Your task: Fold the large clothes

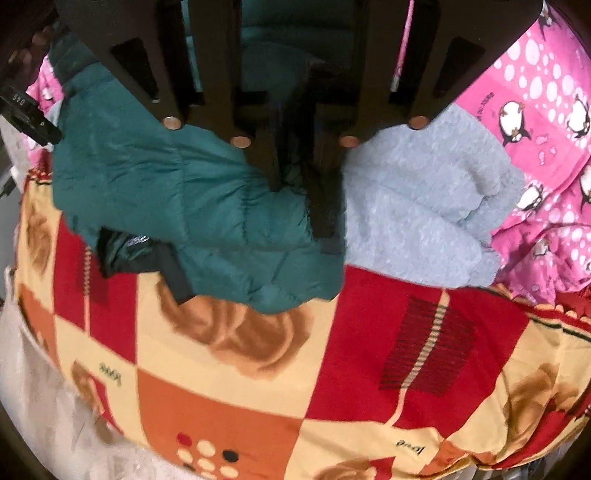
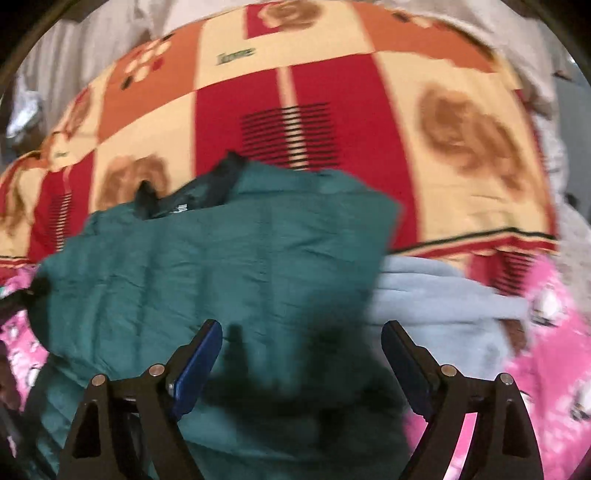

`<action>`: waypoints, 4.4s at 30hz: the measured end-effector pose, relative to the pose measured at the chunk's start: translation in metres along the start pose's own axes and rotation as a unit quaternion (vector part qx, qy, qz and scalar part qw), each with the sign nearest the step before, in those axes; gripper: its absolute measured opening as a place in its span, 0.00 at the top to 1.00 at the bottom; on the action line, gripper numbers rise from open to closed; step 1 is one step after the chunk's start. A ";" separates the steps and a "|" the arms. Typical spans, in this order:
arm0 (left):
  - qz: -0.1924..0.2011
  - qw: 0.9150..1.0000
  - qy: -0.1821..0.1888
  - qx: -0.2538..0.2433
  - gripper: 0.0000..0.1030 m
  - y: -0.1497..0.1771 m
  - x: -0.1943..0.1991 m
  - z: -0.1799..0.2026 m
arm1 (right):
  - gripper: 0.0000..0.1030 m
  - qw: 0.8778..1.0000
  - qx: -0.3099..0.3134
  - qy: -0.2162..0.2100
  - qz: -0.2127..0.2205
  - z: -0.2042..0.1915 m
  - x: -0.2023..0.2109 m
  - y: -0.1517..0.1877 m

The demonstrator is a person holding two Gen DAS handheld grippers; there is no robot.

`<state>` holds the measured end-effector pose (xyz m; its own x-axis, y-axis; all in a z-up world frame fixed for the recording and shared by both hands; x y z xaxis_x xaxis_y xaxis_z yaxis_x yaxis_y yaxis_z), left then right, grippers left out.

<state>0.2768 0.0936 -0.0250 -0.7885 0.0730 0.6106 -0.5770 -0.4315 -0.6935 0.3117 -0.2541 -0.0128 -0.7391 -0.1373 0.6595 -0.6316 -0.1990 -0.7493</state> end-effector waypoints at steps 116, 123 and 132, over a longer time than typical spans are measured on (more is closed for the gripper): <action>-0.084 0.992 -0.059 -0.067 0.02 0.068 0.084 -0.024 | 0.02 0.988 0.007 -0.035 -0.152 -0.031 0.078 0.096; -0.166 0.974 -0.130 -0.077 0.02 0.132 0.088 -0.072 | 0.02 0.977 0.065 -0.027 -0.203 -0.027 0.089 0.147; -0.053 0.996 -0.067 -0.035 0.02 0.122 0.164 -0.092 | 0.04 0.997 -0.048 -0.029 -0.050 0.051 0.186 0.148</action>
<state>0.0573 0.1360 -0.0445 -0.6894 -0.0078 0.7243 -0.6729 -0.3634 -0.6443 0.0927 -0.3582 0.0023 -0.6577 -0.1784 0.7319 -0.7233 -0.1217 -0.6797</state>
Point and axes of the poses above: each gripper's, at about its wrist camera, not at the fingertips, and x roughly against the way its jaws point, z to its right, y to its underside, the point moved 8 cm from there along -x, roughly the way its jaws point, and after that the axes turned 11 degrees about x, right-handed, at the moved point
